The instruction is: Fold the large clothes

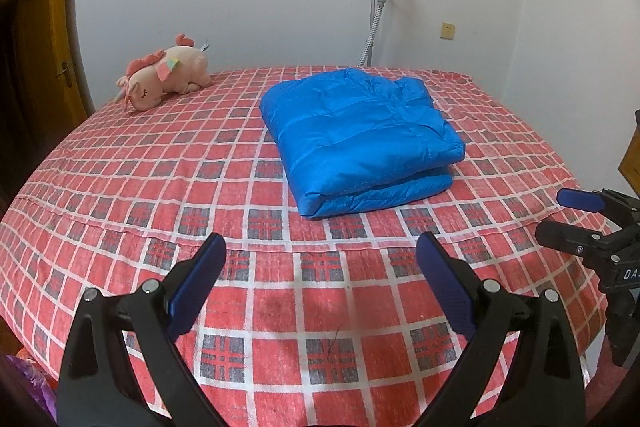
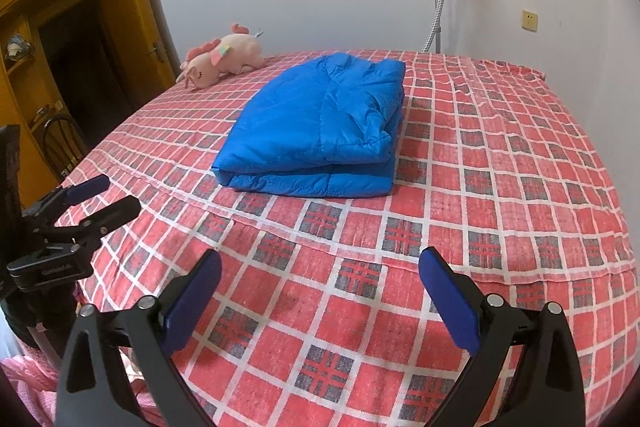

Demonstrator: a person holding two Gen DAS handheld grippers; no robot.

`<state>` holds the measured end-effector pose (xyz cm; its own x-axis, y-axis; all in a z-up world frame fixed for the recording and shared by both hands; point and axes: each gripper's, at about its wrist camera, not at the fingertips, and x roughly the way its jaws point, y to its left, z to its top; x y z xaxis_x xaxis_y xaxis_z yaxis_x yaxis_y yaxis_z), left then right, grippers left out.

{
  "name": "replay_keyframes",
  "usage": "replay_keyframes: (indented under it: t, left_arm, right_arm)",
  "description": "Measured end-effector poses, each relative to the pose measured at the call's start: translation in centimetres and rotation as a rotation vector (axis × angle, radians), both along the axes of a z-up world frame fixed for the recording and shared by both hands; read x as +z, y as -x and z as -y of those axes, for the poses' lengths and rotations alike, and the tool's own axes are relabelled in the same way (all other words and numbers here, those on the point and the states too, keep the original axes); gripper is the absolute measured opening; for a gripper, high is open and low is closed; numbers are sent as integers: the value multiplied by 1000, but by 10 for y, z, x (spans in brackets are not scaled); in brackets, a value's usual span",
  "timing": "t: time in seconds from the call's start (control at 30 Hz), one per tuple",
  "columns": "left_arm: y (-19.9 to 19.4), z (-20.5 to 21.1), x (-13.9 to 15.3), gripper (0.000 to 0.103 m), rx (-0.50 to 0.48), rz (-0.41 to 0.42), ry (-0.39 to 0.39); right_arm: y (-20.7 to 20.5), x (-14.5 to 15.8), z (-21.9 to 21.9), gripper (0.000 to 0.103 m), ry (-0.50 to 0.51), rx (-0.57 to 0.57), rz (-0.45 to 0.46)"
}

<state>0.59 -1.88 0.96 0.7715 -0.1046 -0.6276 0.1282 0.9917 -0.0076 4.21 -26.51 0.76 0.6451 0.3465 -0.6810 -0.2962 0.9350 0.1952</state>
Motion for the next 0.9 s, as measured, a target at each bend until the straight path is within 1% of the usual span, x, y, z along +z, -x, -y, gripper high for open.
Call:
replay_keyframes:
  t: [0.9]
  left_arm:
    - [-1, 0, -2, 95, -18, -7, -1]
  right_arm:
    - [-2, 0, 2, 99, 4, 3, 0]
